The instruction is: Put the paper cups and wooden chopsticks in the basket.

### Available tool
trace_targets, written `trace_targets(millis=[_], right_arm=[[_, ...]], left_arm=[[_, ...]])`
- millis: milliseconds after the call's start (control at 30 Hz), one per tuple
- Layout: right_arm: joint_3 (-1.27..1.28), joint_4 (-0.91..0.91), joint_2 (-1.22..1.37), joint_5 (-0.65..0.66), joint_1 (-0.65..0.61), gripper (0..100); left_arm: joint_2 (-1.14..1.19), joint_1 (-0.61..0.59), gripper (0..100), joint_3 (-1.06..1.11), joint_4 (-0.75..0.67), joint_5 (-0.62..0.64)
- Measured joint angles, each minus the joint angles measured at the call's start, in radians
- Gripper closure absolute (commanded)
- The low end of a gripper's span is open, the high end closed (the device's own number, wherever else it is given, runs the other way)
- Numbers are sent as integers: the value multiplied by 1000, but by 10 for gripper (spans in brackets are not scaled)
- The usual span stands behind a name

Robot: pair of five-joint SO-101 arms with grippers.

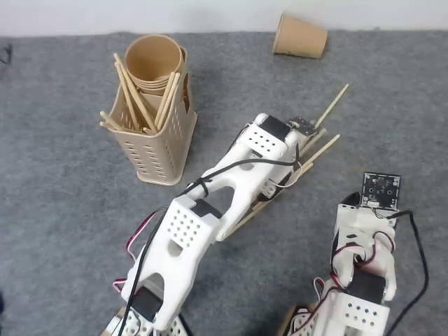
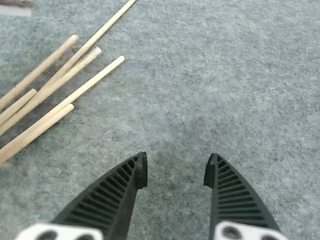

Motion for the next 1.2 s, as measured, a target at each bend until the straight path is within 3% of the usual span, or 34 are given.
trace_targets(millis=[600,1200], right_arm=[[0,0,0,0,0,798],[0,0,0,0,0,798]], left_arm=[[-66,-2,988,-78,18,-3],[-342,-2,988,164,18,-8]])
